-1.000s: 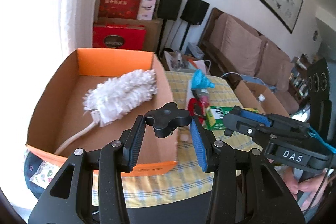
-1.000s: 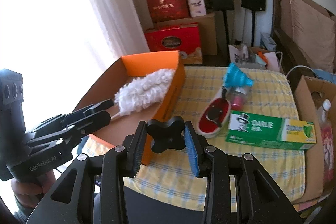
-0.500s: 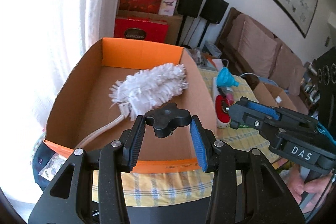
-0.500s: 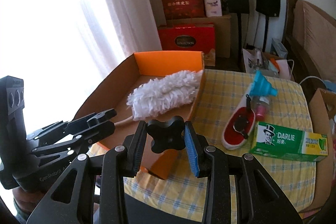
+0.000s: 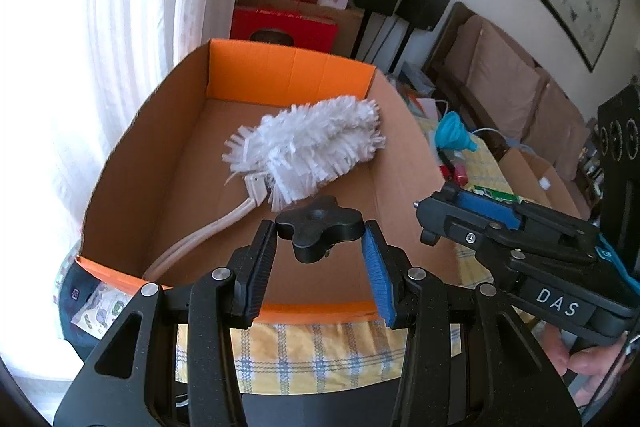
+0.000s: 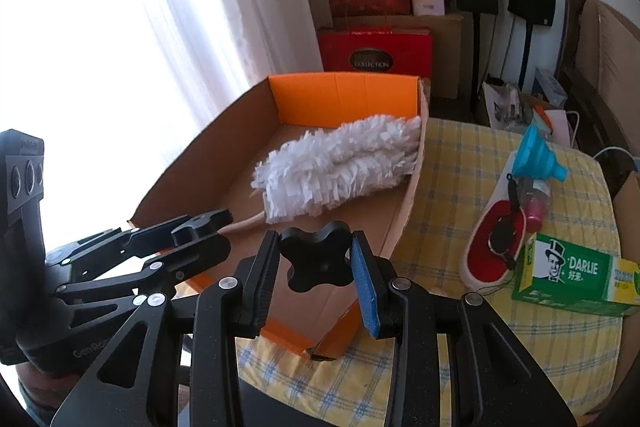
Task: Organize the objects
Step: 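Lower the knob into the orange box and open the right tool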
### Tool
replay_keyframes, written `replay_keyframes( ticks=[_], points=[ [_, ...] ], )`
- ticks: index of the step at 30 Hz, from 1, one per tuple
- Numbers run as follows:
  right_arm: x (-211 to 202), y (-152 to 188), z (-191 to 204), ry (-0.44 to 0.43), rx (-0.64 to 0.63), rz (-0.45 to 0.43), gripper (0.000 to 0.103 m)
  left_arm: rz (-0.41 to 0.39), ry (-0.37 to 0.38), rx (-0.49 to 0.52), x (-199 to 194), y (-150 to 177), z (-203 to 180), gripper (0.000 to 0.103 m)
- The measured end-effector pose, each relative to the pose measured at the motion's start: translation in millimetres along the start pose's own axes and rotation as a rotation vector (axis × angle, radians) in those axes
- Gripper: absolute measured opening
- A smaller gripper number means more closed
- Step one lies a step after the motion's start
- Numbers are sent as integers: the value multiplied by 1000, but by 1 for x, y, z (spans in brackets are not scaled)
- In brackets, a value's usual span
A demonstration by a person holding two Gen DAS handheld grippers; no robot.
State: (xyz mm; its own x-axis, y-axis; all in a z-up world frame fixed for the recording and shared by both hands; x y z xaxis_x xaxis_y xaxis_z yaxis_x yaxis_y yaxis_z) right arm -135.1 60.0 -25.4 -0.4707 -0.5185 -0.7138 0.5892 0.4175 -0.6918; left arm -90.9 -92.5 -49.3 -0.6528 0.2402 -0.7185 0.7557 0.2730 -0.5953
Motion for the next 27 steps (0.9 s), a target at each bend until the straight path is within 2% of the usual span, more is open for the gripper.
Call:
replay_keyframes(
  ticks=[4, 7, 9, 13, 15, 18, 22, 27],
  points=[
    [4, 2, -5, -11, 21, 8, 40, 12, -1, -15, 5, 1, 4, 41],
    [1, 2, -7, -13, 26, 0, 42, 7, 7, -23, 3, 1, 5, 52],
    [-4, 1, -8, -14, 31, -9, 43, -5, 13, -23, 0, 0, 3, 64],
    [-20, 0, -15, -1, 51, -42, 56, -24, 7, -28, -7, -3, 1, 75],
    [-30, 0, -20, 11, 61, -56, 59, -36, 9, -37, -10, -4, 1, 84],
    [-44, 1, -29, 35, 68, -71, 70, -45, 17, -47, -13, -5, -2, 91],
    [-61, 5, -44, 86, 79, -86, 83, -57, 11, -35, -15, -4, -8, 94],
    [-74, 15, -65, 122, 112, -80, 83, -63, 20, -19, -17, 0, -19, 103]
  ],
)
Point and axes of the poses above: each gripper's, at about its wrist camera, not at the fingertips, and x roughly the way its jaws point, z to its left, y to its underside, the point moved 1 cm from there along x, roughly the way its jaws point, and after that the axes turned 7 degrees about -x, right-handed, at the moved point
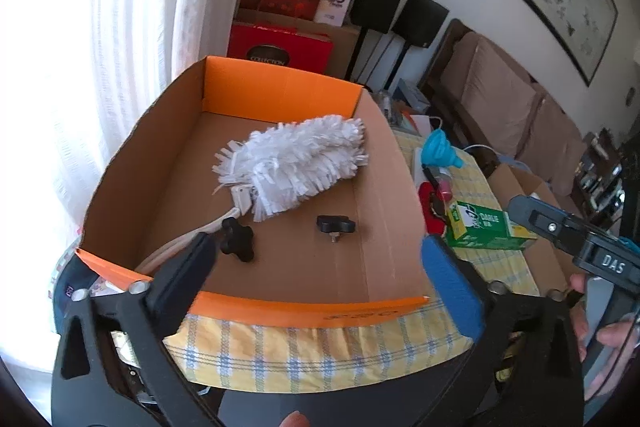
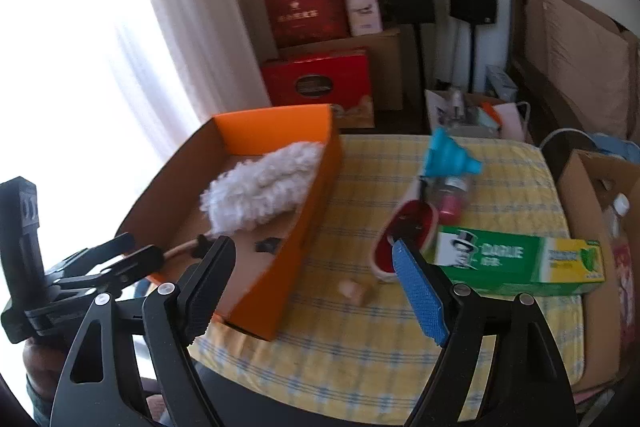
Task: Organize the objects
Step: 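Lower the knob into the orange box and open the right tool, then move the right tool toward the small wooden cork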
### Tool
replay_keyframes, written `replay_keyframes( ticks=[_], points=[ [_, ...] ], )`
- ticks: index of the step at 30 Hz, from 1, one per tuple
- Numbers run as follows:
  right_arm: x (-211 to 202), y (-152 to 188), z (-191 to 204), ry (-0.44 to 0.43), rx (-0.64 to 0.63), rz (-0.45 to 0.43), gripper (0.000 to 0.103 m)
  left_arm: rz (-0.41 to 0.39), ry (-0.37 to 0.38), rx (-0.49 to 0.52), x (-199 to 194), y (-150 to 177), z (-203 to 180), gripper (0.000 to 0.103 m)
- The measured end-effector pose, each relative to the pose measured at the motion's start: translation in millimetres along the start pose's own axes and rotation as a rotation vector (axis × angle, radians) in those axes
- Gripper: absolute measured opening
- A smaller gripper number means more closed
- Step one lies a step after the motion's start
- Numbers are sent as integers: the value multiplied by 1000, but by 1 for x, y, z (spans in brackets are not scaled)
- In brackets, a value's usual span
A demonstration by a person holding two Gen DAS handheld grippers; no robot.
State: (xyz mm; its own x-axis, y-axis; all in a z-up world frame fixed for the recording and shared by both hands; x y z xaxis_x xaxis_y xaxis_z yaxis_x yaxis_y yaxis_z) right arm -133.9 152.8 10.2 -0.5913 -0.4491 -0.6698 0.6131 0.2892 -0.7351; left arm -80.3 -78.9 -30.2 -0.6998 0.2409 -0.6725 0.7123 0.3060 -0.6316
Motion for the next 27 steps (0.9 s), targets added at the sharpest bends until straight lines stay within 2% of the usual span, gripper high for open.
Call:
replay_keyframes(
  ticks=[6, 10, 14, 27],
  points=[
    [-3, 12, -19, 28, 39, 16, 83, -6, 17, -6, -1, 4, -10, 103],
    [2, 22, -25, 83, 42, 27, 83, -9, 22, -4, -1, 6, -14, 103],
    [19, 34, -27, 131, 58, 48, 83, -12, 13, 11, -1, 7, -18, 103],
    [78, 57, -14, 189, 79, 122, 83, -28, 0, -2, 1, 7, -13, 103]
  ],
)
Point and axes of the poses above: each gripper's, at about its wrist camera, not at the fingertips, and x roughly the way its jaws point, z to its left, y to its underside, the point moved 1 cm from there along x, roughly the way its jaws point, and after that the axes turned 7 degrees about -x, right-handed, at the moved point
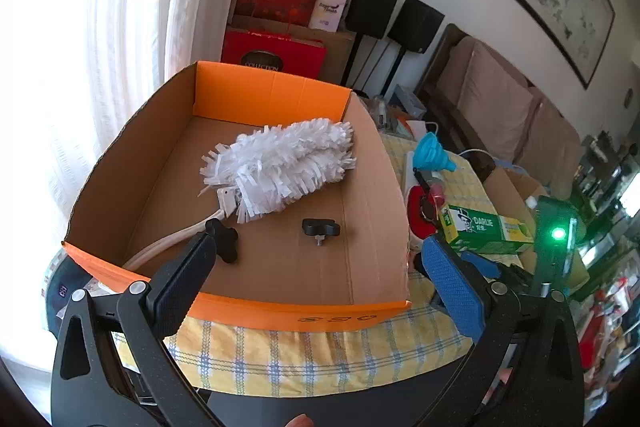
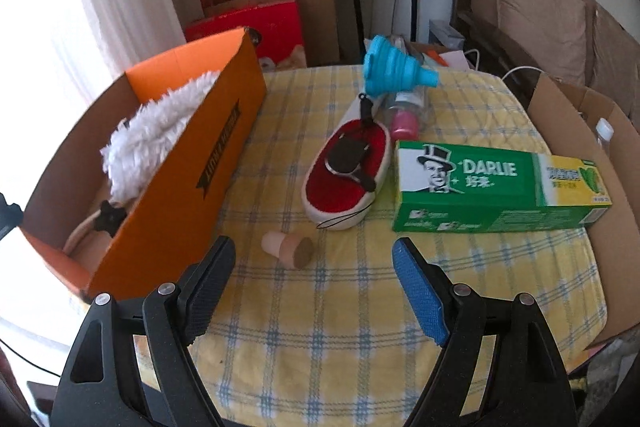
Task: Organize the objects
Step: 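Move the right tool toward the small wooden cork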
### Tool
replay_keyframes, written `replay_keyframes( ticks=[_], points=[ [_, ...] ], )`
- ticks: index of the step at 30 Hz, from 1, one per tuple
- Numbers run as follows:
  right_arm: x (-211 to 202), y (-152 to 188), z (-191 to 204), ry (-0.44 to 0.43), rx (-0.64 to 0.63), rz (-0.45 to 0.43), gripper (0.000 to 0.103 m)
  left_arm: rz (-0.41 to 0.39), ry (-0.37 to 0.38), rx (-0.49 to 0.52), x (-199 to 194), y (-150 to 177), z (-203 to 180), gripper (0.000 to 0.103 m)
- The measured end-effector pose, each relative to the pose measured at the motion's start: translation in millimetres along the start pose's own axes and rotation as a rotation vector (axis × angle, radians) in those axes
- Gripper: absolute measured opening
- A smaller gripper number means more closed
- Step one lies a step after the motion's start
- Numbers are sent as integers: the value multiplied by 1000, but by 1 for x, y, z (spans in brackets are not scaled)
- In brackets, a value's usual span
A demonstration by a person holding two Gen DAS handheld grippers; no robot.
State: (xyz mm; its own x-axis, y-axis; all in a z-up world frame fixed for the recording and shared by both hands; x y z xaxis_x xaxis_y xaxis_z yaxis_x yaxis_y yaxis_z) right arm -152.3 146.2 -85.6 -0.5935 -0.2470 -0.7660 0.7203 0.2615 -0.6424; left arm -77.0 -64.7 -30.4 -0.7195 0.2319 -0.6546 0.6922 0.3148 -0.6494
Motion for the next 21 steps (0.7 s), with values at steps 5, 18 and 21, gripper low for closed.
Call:
replay_keyframes(
  ticks=[5, 18, 21],
  points=[
    [16, 0, 9, -11, -13, 24, 73, 7, 5, -5, 2, 0, 3, 103],
    [45, 4, 10, 5, -19, 71, 51, 20, 7, 1, 8, 2, 4, 103],
    [43, 3, 8, -20, -13, 76, 36, 26, 11, 6, 9, 3, 0, 103]
  ],
)
Point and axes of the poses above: each gripper's, at about its wrist camera, not at the fingertips, and x roughly the way its jaws point, z to its left, y to its underside, the point moved 1 cm from there along x, roughly the way its jaws point, and after that the axes turned 7 degrees about -x, right-handed, at the moved point
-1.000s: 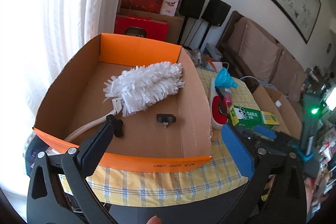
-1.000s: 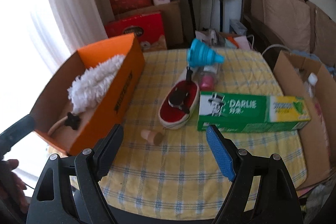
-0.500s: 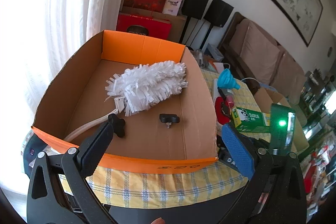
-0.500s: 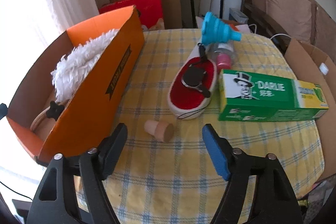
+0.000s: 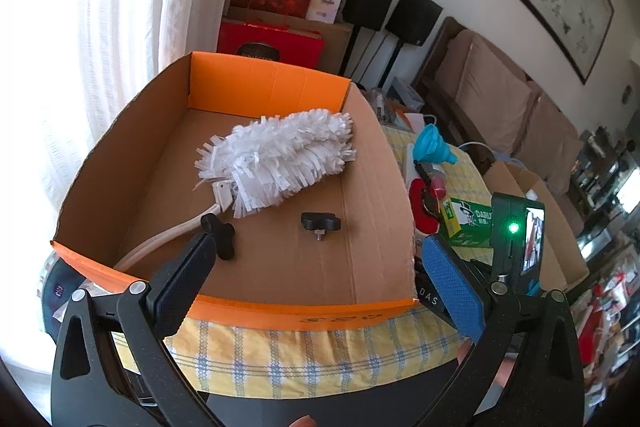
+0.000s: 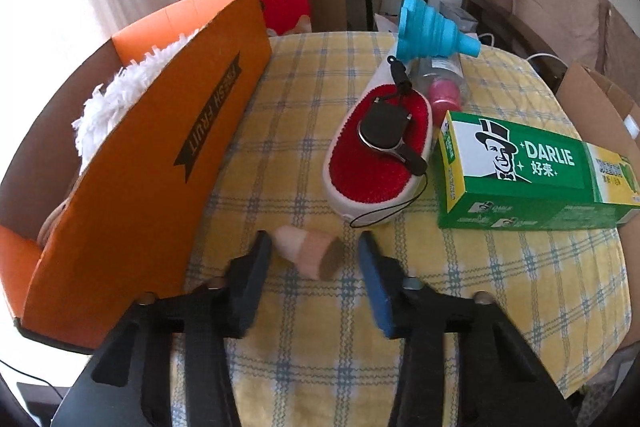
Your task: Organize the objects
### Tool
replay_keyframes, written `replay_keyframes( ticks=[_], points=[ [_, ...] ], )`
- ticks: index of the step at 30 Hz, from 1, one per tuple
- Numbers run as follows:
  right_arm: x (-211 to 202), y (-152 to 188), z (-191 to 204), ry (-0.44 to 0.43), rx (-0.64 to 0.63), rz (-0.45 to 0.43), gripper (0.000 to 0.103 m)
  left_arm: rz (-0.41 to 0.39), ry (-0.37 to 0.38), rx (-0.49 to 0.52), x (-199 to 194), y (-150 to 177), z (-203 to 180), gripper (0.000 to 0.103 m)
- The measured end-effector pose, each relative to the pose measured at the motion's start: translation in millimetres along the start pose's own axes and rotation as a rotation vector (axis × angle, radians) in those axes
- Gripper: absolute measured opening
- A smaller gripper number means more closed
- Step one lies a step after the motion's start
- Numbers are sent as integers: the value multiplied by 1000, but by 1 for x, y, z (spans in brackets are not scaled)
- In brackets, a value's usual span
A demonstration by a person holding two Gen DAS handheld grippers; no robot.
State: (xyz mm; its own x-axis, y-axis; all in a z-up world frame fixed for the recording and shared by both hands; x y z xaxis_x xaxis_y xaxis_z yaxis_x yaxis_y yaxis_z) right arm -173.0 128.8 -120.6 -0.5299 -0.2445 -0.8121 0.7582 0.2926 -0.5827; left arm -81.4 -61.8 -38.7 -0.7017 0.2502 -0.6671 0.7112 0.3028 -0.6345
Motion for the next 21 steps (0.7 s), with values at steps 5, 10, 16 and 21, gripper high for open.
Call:
replay_keyframes(
  ticks=[5, 10, 16, 21],
  points=[
    [-7, 3, -6, -30, 12, 9, 36, 4, 18, 21, -1, 2, -12, 103],
    [-30, 5, -15, -26, 2, -20, 36, 11, 37, 51, 0, 3, -28, 103],
    [-59, 8, -34, -24, 31, -54, 36, 21, 69, 62, 4, 1, -46, 103],
    [-82, 16, -51, -17, 48, -80, 36, 39, 105, 79, 10, -5, -68, 103]
  ],
)
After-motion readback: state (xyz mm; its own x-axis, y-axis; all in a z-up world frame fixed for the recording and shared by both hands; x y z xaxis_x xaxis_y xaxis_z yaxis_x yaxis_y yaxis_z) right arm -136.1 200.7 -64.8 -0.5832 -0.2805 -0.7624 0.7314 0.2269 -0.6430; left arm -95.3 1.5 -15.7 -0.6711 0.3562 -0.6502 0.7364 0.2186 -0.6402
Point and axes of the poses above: each gripper's, at about its wrist camera, not at the fingertips, and x roughly the way its jaws point, z to its left, y to its underside, the point moved 1 cm from there along x, roughly the way its jaws point, and after that the axes turned 7 degrees about -x, right-handed, at the moved point
